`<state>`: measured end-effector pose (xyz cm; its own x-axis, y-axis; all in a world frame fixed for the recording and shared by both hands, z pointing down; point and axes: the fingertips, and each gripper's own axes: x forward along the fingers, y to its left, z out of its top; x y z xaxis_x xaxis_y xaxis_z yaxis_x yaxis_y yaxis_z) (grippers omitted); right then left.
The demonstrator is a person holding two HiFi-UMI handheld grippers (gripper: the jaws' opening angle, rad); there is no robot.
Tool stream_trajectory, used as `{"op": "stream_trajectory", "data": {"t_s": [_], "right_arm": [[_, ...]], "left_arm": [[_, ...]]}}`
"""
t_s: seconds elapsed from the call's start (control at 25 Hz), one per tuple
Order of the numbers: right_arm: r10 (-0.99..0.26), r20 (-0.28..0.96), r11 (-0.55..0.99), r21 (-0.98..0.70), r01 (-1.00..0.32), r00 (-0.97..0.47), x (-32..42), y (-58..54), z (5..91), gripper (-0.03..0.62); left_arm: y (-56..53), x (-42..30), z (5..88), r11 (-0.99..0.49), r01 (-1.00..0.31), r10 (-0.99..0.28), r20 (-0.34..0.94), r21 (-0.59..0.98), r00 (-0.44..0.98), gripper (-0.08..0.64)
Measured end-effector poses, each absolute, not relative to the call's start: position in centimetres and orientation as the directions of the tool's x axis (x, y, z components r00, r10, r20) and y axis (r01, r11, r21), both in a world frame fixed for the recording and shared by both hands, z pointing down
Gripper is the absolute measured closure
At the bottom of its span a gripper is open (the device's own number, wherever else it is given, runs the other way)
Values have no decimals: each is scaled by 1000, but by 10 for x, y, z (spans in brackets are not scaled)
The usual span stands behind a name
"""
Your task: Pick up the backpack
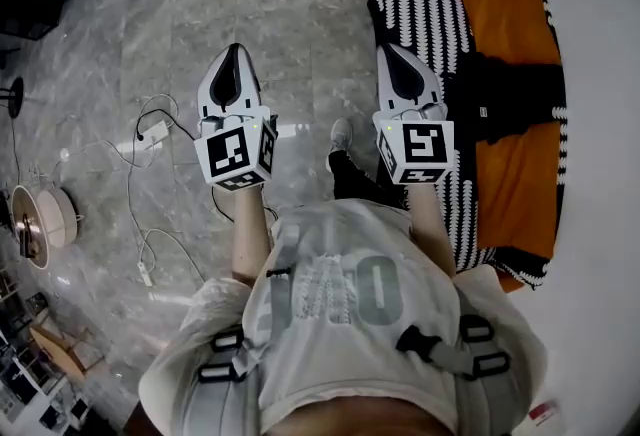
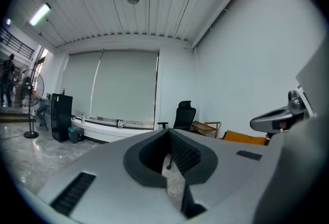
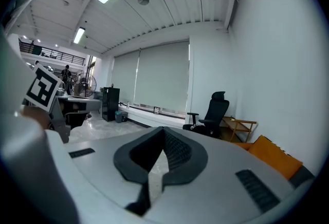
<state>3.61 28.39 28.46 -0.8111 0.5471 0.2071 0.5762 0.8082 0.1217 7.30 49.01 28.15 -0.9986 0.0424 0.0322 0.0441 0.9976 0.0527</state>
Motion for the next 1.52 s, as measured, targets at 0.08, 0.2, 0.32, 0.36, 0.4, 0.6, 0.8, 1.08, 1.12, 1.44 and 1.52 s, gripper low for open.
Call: {"op": "stream_trajectory", "data": {"t_s": [0.08,0.2,0.32,0.36,0.4,0.6,0.8,1.08,1.12,1.44,1.52], "right_arm": [[551,211,806,115,580,-808,1,279,284,586],[544,224,811,109,575,-809,-48,268,286,586],[522,228,828,98,553,-822,-89,252,287,586],[511,227,835,94,541,-829,-98,246,286,586],[499,227,844,92,528,-836,-106,239,285,586],[367,206,919,72,388,-907,-134,180,276,586],[133,180,988,49,144,-975,-136,89,267,586],[-371,150,928,95,-360,-917,-95,-62,244,586],[-432,149,902,97,-422,-890,-87,-79,241,586],[-769,142,637,84,-767,-623,-4,-172,226,586],[-817,135,572,73,-817,-560,9,-176,223,586]], "left_arm": [[479,40,283,997,34,32,37,72,-999,540],[458,-12,281,998,0,-3,40,65,-999,540],[438,-57,266,998,-38,-38,8,50,-999,540],[431,-68,260,997,-52,-52,-2,49,-999,540],[425,-78,256,996,-68,-68,-9,51,-998,540],[371,-132,243,976,-211,-211,-14,50,-977,540],[279,-172,228,901,-434,-432,-40,25,-901,540],[94,-224,214,597,-802,-801,-56,2,-596,540],[70,-229,210,551,-835,-833,-65,4,-550,540],[-74,-224,192,238,-971,-968,-79,13,-238,540],[-95,-219,190,167,-986,-983,-71,1,-166,540]]}}
